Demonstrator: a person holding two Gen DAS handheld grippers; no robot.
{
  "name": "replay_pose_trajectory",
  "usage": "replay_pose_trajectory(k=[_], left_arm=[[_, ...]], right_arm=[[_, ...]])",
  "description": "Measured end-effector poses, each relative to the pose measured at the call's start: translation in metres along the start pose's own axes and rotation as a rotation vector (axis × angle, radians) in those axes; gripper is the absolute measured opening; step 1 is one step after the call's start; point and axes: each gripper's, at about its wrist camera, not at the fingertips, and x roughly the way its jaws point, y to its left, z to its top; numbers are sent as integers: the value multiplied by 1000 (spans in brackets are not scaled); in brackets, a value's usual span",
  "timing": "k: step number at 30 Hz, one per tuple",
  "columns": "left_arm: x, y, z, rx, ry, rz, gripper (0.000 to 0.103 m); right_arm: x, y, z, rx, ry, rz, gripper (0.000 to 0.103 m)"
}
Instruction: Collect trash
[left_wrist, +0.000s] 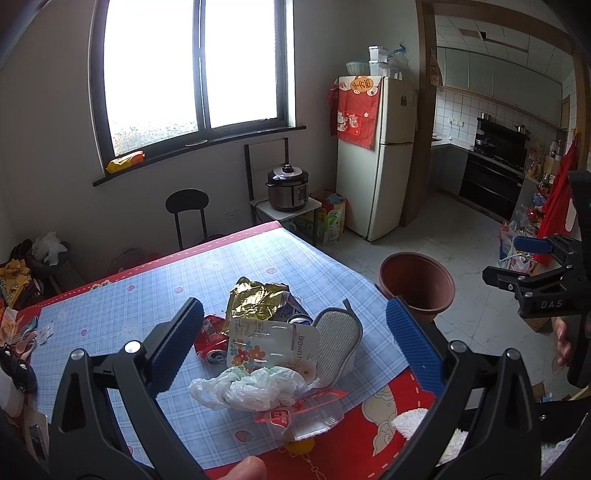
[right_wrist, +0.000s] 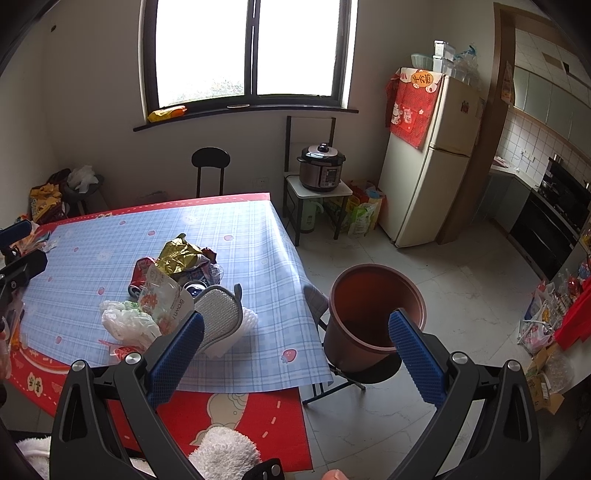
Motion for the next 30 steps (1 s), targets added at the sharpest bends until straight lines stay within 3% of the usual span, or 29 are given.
replay_pose_trajectory(k=[5, 11, 15, 24, 30], left_arm=[[7, 22, -12, -32, 3, -9, 98], [23, 84, -38, -179, 101, 95, 98], [26, 109, -59, -235, 110, 145, 98], [43, 128, -106, -285, 171, 116, 97], [47, 132, -131, -308, 211, 111, 97]], right_arm=[[11, -2, -6, 53, 1, 81, 99], [31, 9, -17, 47, 5, 127, 99], [49, 24, -21, 39, 34, 163, 99], [95, 107, -37, -205, 160, 225, 99], [112, 156, -57, -367, 244, 336, 99]])
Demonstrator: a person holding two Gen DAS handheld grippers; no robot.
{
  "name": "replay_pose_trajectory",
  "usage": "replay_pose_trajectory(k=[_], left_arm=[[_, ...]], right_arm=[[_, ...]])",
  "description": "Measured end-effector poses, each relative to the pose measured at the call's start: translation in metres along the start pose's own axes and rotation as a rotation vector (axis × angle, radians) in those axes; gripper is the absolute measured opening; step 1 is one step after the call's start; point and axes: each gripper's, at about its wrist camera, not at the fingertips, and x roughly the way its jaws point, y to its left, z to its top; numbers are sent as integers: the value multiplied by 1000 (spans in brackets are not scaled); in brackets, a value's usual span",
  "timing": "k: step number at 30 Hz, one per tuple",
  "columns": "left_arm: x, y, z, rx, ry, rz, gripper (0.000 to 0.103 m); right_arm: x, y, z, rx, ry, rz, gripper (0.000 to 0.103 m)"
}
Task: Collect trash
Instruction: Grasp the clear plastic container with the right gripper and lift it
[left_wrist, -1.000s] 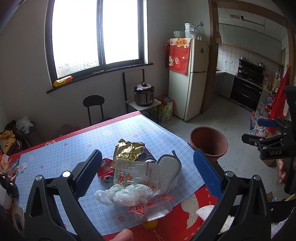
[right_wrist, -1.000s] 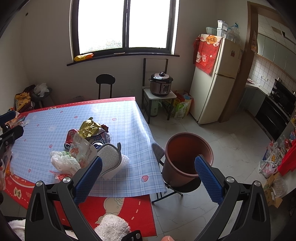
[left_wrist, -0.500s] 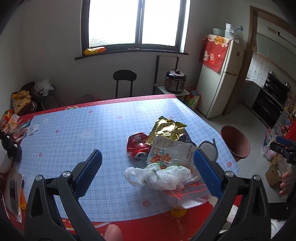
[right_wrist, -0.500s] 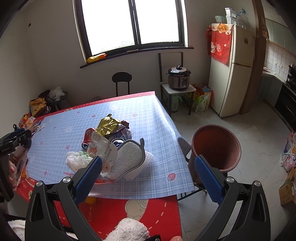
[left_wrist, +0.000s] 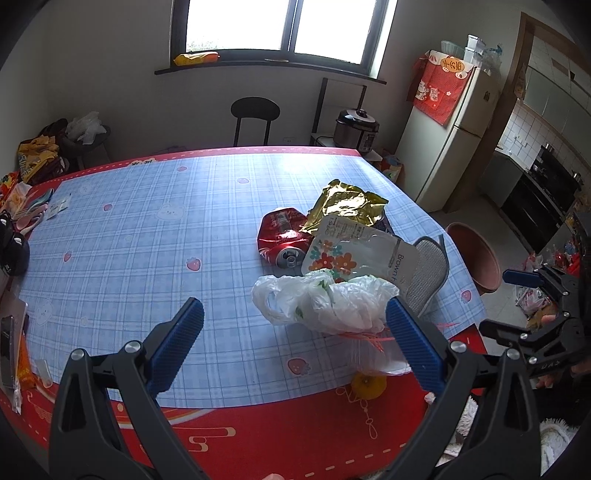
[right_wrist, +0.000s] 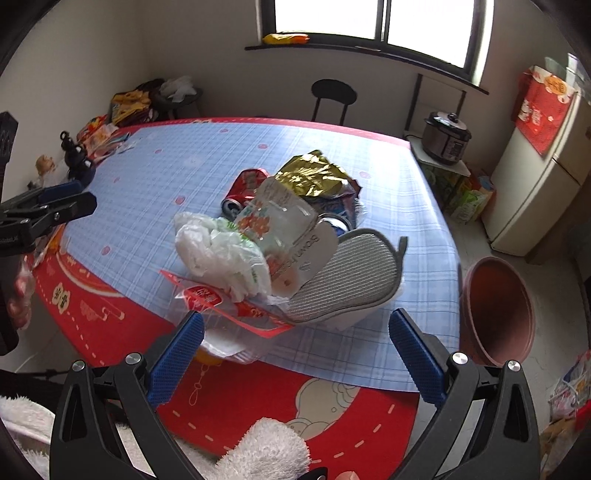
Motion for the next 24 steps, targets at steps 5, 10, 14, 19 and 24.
replay_pose_trajectory(k=[5, 10, 14, 19, 24], left_arm=[[2, 7, -10, -24, 10, 1, 97], [5, 5, -15, -29, 22, 3, 97], [6, 1, -18, -22, 30, 7, 97], [8, -2, -22, -31, 40, 15, 97], [10, -8, -26, -26, 52, 3, 97]], right_arm=[[27, 37, -1, -208, 59, 28, 99], [56, 54, -4, -326, 128, 63, 99], [74, 61, -8, -392, 163, 69, 98], [89, 60, -12, -394, 210, 108, 77], [77, 53, -16, -347, 199, 186, 62]])
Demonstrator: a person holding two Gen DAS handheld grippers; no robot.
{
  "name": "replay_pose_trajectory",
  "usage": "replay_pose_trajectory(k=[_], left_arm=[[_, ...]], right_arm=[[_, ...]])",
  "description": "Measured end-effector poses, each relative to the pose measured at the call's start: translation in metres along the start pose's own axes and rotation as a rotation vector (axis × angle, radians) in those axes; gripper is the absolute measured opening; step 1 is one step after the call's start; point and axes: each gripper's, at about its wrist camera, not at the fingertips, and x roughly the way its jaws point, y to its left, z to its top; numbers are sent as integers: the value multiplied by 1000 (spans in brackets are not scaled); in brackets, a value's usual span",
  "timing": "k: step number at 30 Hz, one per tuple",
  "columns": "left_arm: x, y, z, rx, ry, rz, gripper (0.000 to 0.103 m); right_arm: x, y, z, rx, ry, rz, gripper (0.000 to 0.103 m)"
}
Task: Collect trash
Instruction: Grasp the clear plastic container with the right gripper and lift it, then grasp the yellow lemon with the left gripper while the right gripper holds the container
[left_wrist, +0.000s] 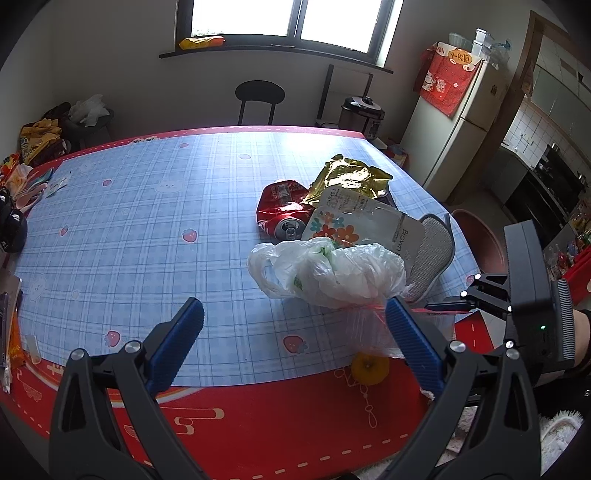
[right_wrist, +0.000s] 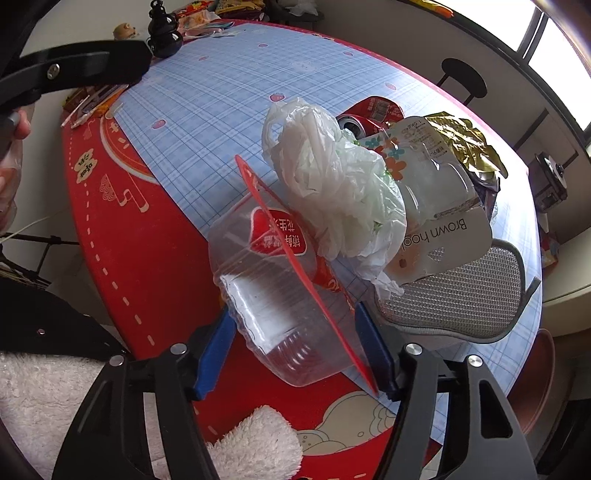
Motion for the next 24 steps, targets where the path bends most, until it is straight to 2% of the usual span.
replay_pose_trajectory(k=[6, 8, 10, 15, 20, 24], left_arm=[[0, -6, 0, 9, -1, -16, 97], [0, -8, 1, 12, -4, -23, 97], [2, -10, 0, 18, -1, -36, 97], [11, -21, -7, 54, 32, -71, 97], [22, -28, -19, 85, 101, -124, 95], [39, -33, -34, 90, 186, -184, 86]], right_arm=[[-28, -6, -7, 71, -77, 105, 52], [-37, -10, -11, 101, -109, 133, 45], [-46, -13, -14, 133, -139, 153, 45], [-61, -23, -29, 221, -205, 166, 44], [-73, -37, -40, 291, -268, 143, 44], [-82, -47, -48, 339, -311, 110, 44]])
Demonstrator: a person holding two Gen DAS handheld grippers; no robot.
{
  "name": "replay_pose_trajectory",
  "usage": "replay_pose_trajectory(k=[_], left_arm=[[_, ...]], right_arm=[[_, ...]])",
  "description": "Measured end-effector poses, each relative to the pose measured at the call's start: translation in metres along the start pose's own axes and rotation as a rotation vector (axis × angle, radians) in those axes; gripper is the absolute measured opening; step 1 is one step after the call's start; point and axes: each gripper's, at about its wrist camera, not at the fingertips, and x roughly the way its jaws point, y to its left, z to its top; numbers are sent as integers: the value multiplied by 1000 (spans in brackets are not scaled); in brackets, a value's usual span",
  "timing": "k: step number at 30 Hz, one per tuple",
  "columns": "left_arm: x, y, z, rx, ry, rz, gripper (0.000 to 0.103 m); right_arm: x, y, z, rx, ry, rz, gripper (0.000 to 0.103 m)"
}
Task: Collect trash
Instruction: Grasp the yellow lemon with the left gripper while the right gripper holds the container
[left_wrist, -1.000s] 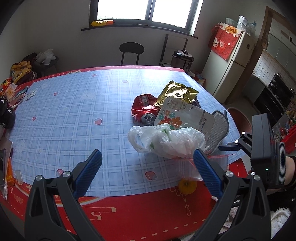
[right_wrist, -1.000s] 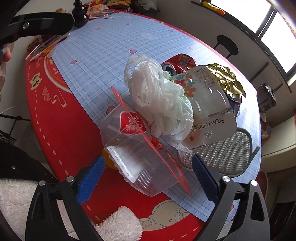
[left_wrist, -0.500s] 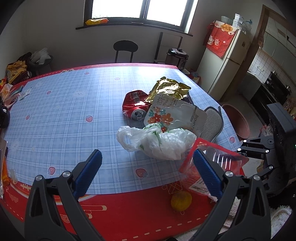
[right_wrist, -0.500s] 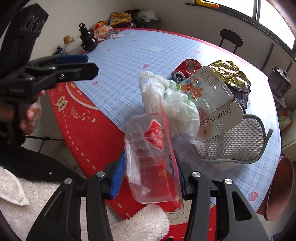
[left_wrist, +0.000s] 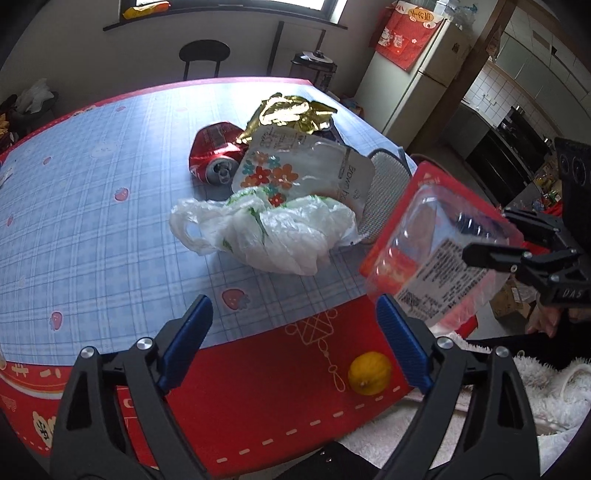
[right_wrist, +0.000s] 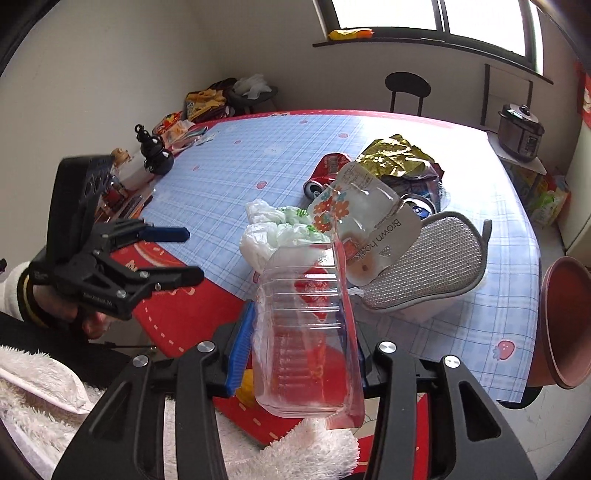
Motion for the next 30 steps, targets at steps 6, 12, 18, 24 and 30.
replay_pose_trajectory(k=[6, 12, 18, 24, 30], left_arm=[[22, -13, -12, 28, 76, -61, 81], [47, -31, -28, 62, 187, -116, 81], [73, -37, -50, 20, 287, -135, 80], [98, -50, -62, 35, 359, -118, 74], [114, -64, -62, 80, 372, -89, 60]], right_arm=[[-13, -10, -4, 36, -44, -35, 44], [-23, -21, -9, 71, -62, -65, 44], [-29, -24, -14, 71, -57, -61, 44], [-28, -27, -17, 73, -48, -53, 44], [-30, -30, -19, 76, -46, -52, 44]])
